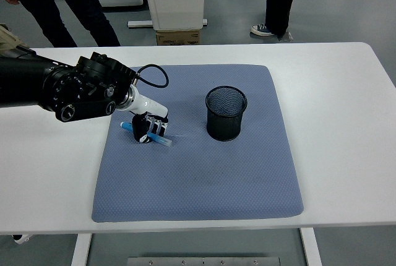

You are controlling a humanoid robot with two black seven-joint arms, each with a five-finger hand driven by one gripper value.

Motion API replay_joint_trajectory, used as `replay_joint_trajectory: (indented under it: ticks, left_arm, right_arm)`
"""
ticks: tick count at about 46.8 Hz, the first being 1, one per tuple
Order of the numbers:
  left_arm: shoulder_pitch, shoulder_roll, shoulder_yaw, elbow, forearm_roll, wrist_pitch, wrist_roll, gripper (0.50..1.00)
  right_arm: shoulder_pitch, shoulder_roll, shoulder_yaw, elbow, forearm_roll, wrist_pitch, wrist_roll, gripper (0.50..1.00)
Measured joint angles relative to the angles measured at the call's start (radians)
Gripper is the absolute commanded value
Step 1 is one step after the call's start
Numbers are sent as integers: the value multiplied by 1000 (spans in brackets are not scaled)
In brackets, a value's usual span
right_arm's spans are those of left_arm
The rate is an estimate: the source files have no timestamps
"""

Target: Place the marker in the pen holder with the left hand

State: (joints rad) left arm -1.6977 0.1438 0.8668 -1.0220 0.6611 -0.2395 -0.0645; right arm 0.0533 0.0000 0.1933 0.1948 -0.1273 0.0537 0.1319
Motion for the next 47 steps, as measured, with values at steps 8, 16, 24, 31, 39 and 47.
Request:
replay_joint_trajectory:
  ticks: [8, 16, 24, 31, 39, 47]
  left_arm:
    - [2, 0, -1, 9, -5, 7, 1, 500]
    - [4, 0, -6, 22, -10, 23, 3, 500]
    - [6, -2, -6, 22, -11, 23, 3, 500]
    - [7, -4, -6, 22, -7, 21, 3, 522]
    - [7, -3, -4, 21, 3, 16, 2, 557]
    - [6, -3, -3, 20, 5, 16, 2, 593]
  right_arm:
    - [0, 0, 0, 0, 0, 0, 0, 1000]
    - [0, 0, 0, 0, 0, 0, 0, 1000]
    - [0, 0, 0, 0, 0, 0, 0, 1000]
    - [0, 0, 0, 0, 0, 0, 0, 1000]
    - [0, 0, 0, 0, 0, 0, 0, 1000]
    - [0, 0, 0, 0, 0, 0, 0, 1000]
